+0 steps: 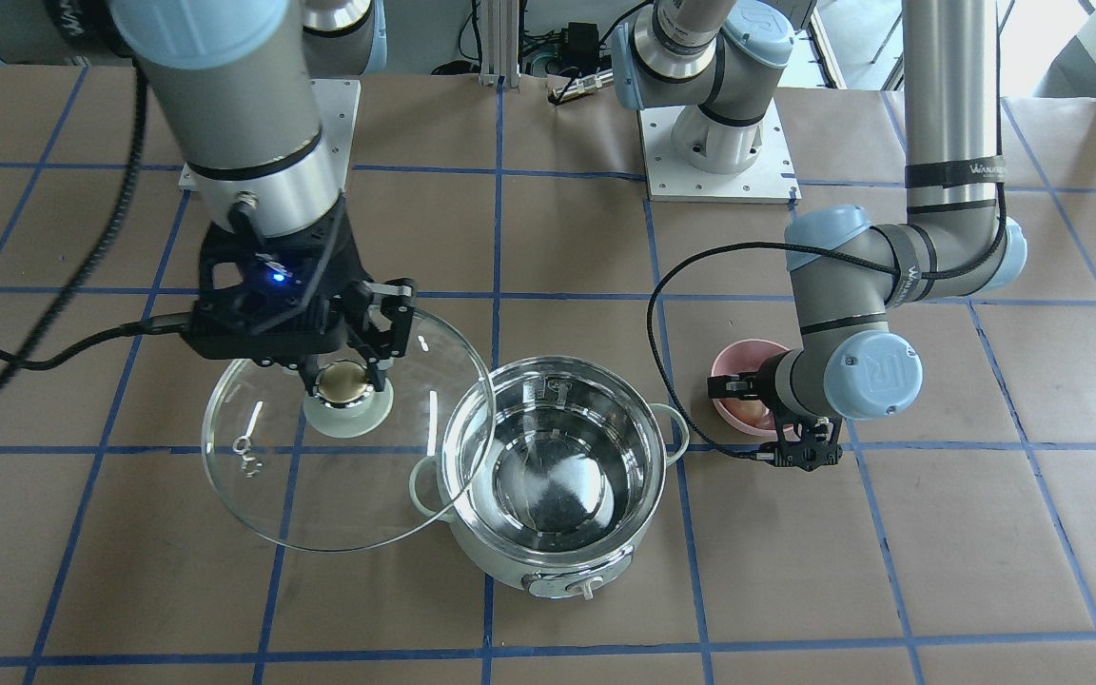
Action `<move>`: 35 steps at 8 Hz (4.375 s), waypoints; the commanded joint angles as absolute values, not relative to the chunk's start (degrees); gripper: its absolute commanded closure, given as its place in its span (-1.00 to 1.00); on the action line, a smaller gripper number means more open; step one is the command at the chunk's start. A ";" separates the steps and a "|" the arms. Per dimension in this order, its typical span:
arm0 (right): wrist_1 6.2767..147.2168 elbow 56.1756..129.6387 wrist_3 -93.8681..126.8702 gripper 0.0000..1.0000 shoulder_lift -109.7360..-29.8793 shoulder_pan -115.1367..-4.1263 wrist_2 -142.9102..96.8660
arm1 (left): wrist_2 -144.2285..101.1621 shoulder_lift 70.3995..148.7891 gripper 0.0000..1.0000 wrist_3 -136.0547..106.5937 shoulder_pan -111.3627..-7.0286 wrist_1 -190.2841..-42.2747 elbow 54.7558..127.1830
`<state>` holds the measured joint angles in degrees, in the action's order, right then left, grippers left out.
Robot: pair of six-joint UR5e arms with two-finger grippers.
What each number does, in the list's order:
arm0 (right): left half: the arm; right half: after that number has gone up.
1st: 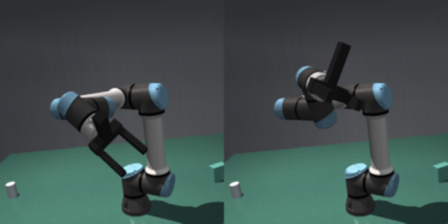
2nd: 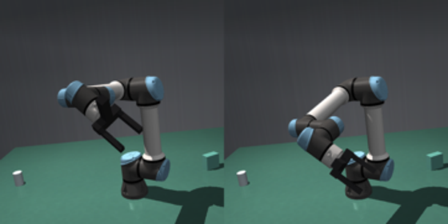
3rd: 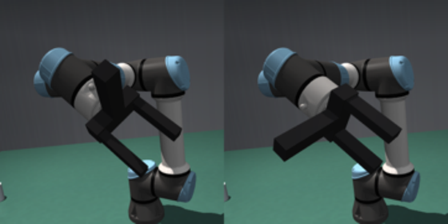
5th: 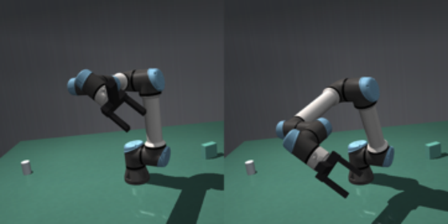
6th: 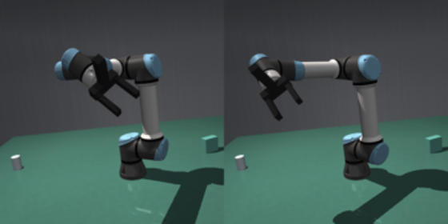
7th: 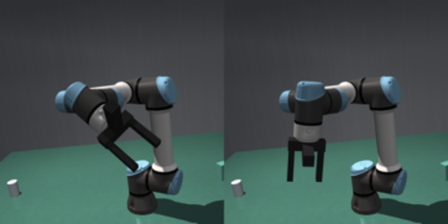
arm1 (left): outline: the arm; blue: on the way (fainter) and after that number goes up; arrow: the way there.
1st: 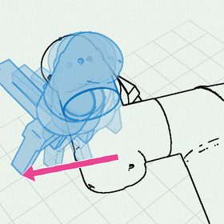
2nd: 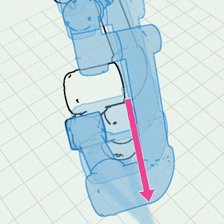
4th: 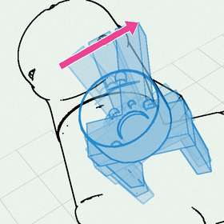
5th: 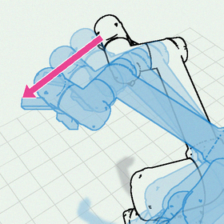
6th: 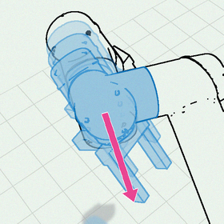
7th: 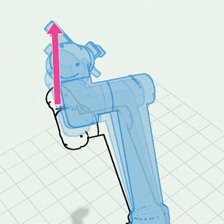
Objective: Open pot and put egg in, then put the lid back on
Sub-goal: 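Lift the glass lid off with the right gripper while the left lifts the egg, then carry the egg with the left gripper over the open pot, then lower the egg into the pot and open the left gripper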
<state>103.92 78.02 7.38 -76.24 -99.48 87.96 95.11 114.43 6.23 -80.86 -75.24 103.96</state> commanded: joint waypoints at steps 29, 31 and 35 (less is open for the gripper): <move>95.36 83.14 -13.23 1.00 -85.34 -81.73 87.98 | 82.44 104.62 -1.00 -27.25 -102.22 -70.72 90.97; 96.32 82.36 -1.83 1.00 -84.64 -89.34 87.19 | 83.66 97.86 -1.00 -24.71 -101.86 -81.24 90.53; 105.10 82.35 16.40 1.00 -78.76 -100.61 83.77 | 84.90 89.04 -1.00 -18.74 -102.22 -95.70 90.44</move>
<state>101.60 82.38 9.03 -81.32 -96.05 85.03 84.56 91.98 -21.98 -102.40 -92.11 90.61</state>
